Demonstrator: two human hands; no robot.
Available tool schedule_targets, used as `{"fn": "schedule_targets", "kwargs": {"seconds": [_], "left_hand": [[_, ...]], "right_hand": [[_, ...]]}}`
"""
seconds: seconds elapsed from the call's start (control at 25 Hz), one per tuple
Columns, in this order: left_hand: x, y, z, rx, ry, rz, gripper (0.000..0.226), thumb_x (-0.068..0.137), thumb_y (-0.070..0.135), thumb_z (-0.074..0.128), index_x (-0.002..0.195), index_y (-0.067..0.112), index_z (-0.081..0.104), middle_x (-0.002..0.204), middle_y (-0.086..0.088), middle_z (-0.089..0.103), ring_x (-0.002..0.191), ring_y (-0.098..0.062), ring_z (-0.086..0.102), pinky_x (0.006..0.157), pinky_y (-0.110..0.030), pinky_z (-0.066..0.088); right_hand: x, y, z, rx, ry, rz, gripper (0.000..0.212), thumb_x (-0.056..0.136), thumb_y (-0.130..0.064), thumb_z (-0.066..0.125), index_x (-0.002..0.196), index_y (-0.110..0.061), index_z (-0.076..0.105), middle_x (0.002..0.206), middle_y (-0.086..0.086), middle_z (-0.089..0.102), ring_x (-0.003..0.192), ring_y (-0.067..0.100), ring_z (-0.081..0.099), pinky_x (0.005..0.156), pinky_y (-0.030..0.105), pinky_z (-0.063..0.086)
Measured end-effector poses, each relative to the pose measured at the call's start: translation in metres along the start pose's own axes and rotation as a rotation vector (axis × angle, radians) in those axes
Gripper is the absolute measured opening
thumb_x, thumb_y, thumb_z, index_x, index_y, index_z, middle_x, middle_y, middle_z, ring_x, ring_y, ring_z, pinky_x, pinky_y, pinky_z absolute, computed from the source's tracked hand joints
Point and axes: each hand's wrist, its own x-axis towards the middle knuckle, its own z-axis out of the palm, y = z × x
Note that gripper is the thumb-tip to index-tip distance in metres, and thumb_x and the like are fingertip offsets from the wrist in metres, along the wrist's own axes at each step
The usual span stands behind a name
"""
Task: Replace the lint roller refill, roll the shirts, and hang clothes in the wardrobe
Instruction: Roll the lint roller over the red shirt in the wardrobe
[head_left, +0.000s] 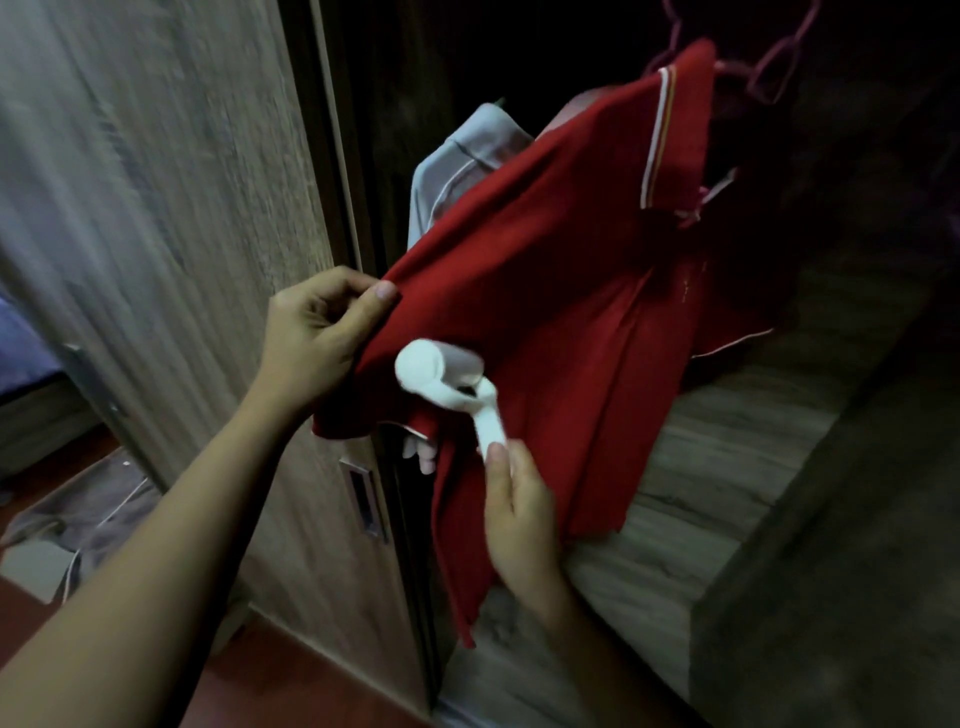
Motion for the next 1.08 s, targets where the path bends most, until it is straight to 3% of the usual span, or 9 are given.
{"fn": "schedule_targets", "kwargs": {"seconds": [0.12,0.24,0.36,0.52,0.6,0.72,0.8,0.96,1.08], "left_hand": [[0.0,0.0,0.001,-0.001,-0.002,0.006,0.02,0.087,0.018,0.063,0.073,0.031,0.062,0.055,0.014,0.057,0.055,-0.001,0.044,0.052,-0.015,0.035],[0.0,-0.002,0.0,-0.009,0.012,0.007,0.019,0.087,0.022,0.064,0.071,0.032,0.064,0.055,0.012,0.057,0.056,-0.002,0.045,0.052,-0.016,0.036],[0.0,-0.005,0.0,-0.008,0.01,0.025,0.015,0.084,0.034,0.063,0.07,0.039,0.067,0.059,0.009,0.059,0.058,-0.006,0.048,0.053,-0.02,0.038],[0.0,-0.004,0.0,-0.013,0.012,0.022,0.017,0.086,0.029,0.064,0.07,0.036,0.066,0.057,0.018,0.061,0.054,0.001,0.048,0.053,-0.015,0.038],[0.0,-0.003,0.001,0.006,0.001,0.018,0.019,0.087,0.024,0.064,0.072,0.035,0.064,0.058,0.021,0.062,0.054,0.003,0.05,0.054,-0.013,0.039],[0.0,-0.002,0.001,-0.015,-0.009,0.021,0.023,0.087,0.023,0.063,0.07,0.038,0.067,0.059,0.023,0.063,0.055,0.006,0.05,0.055,-0.011,0.04],[0.0,-0.003,0.0,-0.022,-0.005,0.021,0.025,0.087,0.022,0.063,0.069,0.039,0.067,0.059,0.022,0.063,0.055,0.007,0.05,0.054,-0.011,0.04],[0.0,0.0,0.0,-0.001,-0.007,0.01,0.018,0.084,0.033,0.063,0.07,0.042,0.067,0.06,0.022,0.063,0.055,0.005,0.051,0.054,-0.013,0.041],[0.0,0.001,0.001,0.008,-0.003,0.016,0.025,0.087,0.026,0.063,0.07,0.043,0.067,0.061,0.024,0.064,0.056,0.007,0.052,0.055,-0.011,0.041]], "right_hand": [[0.062,-0.007,-0.034,-0.01,0.302,-0.032,0.039,0.094,-0.037,0.032,0.083,-0.008,0.055,0.06,-0.007,0.049,0.055,0.006,0.04,0.055,0.034,0.03],[0.106,-0.003,-0.07,0.004,0.463,-0.029,0.033,0.099,-0.023,0.035,0.095,0.002,0.056,0.066,0.001,0.053,0.059,0.007,0.042,0.057,0.026,0.025],[0.076,0.048,-0.047,-0.175,0.368,-0.002,0.039,0.095,-0.034,0.032,0.092,-0.002,0.054,0.07,0.019,0.063,0.062,0.03,0.056,0.053,0.031,0.026],[-0.005,0.137,-0.003,-0.333,0.031,0.291,0.086,0.075,-0.076,0.007,0.098,-0.013,0.059,0.075,0.022,0.069,0.071,0.039,0.066,0.058,0.039,0.047],[-0.011,0.152,-0.01,-0.232,0.077,0.371,0.091,0.076,-0.076,0.009,0.096,-0.005,0.061,0.081,0.024,0.068,0.075,0.039,0.065,0.063,0.036,0.045],[0.035,0.154,-0.047,-0.106,0.312,0.453,0.052,0.098,-0.037,0.029,0.097,0.005,0.06,0.095,0.029,0.065,0.089,0.041,0.062,0.072,0.034,0.041],[0.086,0.15,-0.086,-0.081,0.434,0.484,0.044,0.101,-0.026,0.029,0.109,0.006,0.059,0.111,0.028,0.063,0.104,0.04,0.059,0.086,0.037,0.042],[0.156,0.135,-0.141,-0.093,0.477,0.43,0.05,0.101,-0.032,0.024,0.114,0.002,0.058,0.114,0.025,0.062,0.107,0.037,0.057,0.089,0.037,0.042],[0.137,0.13,-0.126,-0.032,0.415,0.361,0.065,0.088,-0.054,0.022,0.109,-0.004,0.059,0.083,0.01,0.062,0.084,0.029,0.058,0.081,0.04,0.045]]}}
